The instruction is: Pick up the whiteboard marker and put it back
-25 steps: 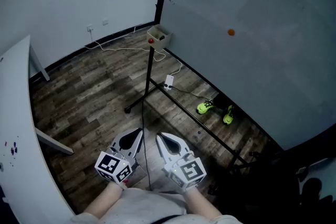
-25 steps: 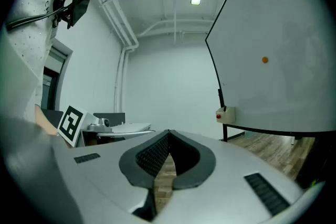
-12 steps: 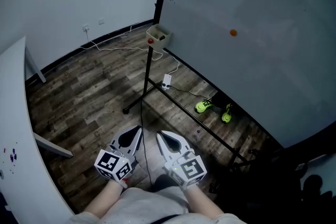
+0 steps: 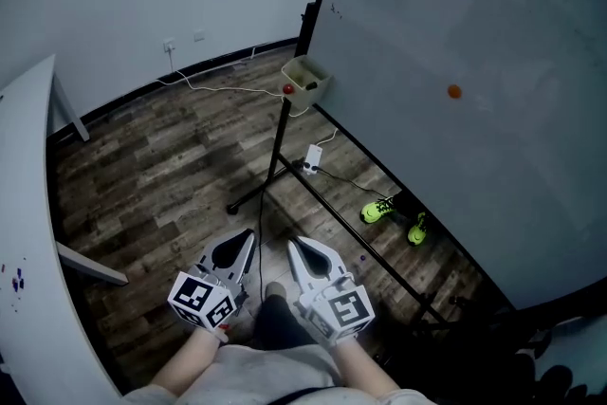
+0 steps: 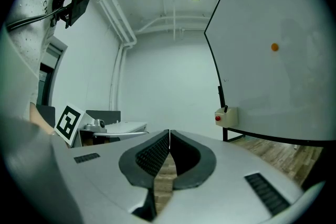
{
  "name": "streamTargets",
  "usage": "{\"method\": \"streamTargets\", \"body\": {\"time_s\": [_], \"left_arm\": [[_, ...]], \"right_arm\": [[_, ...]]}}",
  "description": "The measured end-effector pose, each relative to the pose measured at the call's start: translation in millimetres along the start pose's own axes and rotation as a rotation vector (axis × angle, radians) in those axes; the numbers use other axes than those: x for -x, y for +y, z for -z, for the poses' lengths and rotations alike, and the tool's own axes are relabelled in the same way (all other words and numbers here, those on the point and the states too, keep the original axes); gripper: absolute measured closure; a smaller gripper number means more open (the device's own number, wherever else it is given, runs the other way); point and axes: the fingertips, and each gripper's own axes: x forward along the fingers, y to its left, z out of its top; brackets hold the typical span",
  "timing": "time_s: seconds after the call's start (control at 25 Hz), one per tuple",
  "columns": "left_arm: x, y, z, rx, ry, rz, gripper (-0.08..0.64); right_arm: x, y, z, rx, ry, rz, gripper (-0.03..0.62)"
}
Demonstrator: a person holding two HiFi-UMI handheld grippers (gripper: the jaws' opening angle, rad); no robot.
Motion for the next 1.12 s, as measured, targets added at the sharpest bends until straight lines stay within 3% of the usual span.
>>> {"method": "streamTargets", "body": {"time_s": [0.32,0.68,1.12], "left_arm": [[-84,38,-24,-0.019,-0.017,-0.030,0.545],[-167,62,-18,-0.022,-0.016,-0.018,0.545],[-213,72,-6,-0.015,0.000,-0.032,0.545]], "right_arm": [[-67,-68,-21,0.041,-0.019,-0.060,0.572],[-108,-136,-17,0.029,-0.016,-0.089,0.572],[-128,-177,-8,0.018,-0.019,-0.123,0.572]]}}
